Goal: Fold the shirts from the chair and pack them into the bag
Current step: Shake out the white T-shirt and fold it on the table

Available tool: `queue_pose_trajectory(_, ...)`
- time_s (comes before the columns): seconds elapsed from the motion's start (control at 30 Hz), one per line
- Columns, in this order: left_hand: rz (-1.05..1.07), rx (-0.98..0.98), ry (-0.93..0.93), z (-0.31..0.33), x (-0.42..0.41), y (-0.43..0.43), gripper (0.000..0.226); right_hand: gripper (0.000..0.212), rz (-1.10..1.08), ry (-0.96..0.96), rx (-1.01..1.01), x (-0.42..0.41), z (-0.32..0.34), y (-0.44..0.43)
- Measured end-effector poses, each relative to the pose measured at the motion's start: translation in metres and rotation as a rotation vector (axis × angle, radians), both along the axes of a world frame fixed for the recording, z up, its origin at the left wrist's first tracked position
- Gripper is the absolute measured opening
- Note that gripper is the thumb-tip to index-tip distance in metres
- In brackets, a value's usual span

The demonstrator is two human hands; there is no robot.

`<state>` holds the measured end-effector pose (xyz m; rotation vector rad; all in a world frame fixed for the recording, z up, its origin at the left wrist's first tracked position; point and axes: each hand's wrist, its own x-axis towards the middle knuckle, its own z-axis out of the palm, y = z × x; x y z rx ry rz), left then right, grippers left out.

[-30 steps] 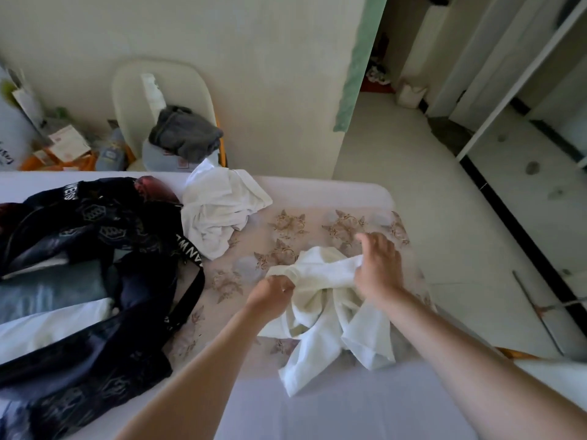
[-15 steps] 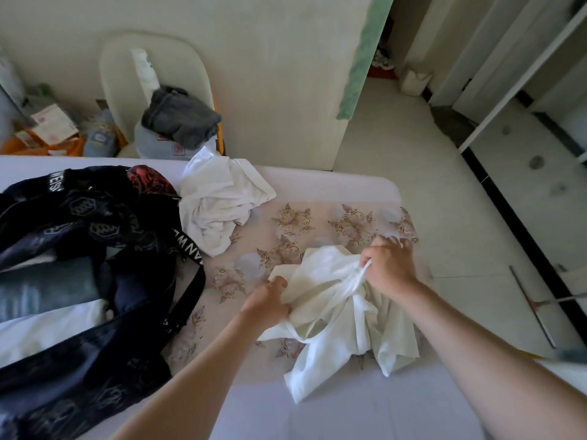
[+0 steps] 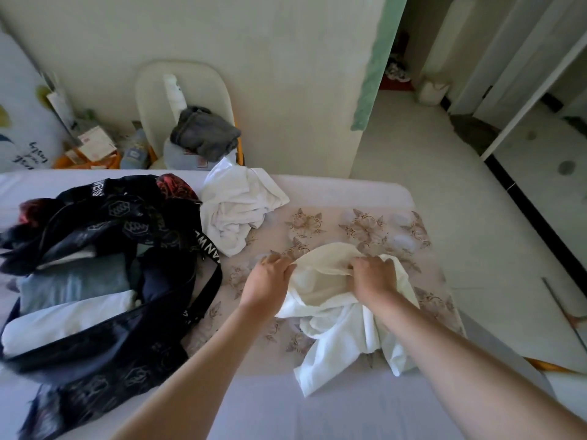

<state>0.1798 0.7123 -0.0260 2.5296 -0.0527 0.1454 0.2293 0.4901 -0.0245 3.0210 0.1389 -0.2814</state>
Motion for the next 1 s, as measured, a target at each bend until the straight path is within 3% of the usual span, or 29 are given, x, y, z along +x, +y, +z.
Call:
queue_pose_trajectory(0.1, 0.012, 0.007, 0.072, 0.031, 0.007, 0.003, 0.033, 0.02, -0.001, -0.118, 0.19, 0.004, 0.022, -0.006)
queue_pose_trajectory(0.27, 0.059, -0.015, 0.048, 0.113, 0.028, 0.008, 0.03, 0.029, -0.052, -0.124, 0.607, 0.014, 0.096, -0.019)
queue_pose_trajectory(0.43, -0.114, 0.248, 0.043, 0.213, 0.037, 0.011, 0.038, 0.041, -0.038, -0.3, 0.658, 0.013, 0.174, -0.035)
queue_pose_trajectory(0.6, -0.306, 0.437, 0.017, 0.298, 0.008, 0.015, 0.077, 0.049, -0.072, -0.357, 0.822, 0.0, 0.25, -0.042)
queue_pose_trajectory(0.77, -0.292, 0.312, 0.091, 0.339, -0.026, 0.031, 0.096, 0.045, 0.011, -0.374, 0.932, -0.026, 0.314, -0.047)
queue_pose_trajectory(0.83, -0.281, 0.357, 0.012, 0.345, -0.038, 0.037, 0.081, 0.033, 0.055, -0.31, 1.005, -0.039, 0.332, -0.048)
queue_pose_trajectory(0.9, -0.192, 0.274, -0.14, 0.352, -0.047, 0.043, 0.046, 0.024, 0.096, -0.246, 1.045, -0.052, 0.346, -0.049)
queue_pose_trajectory(1.0, -0.067, 0.126, -0.224, 0.372, -0.065, 0.052, 0.038, 0.013, 0.143, -0.239, 0.94, -0.065, 0.358, -0.05)
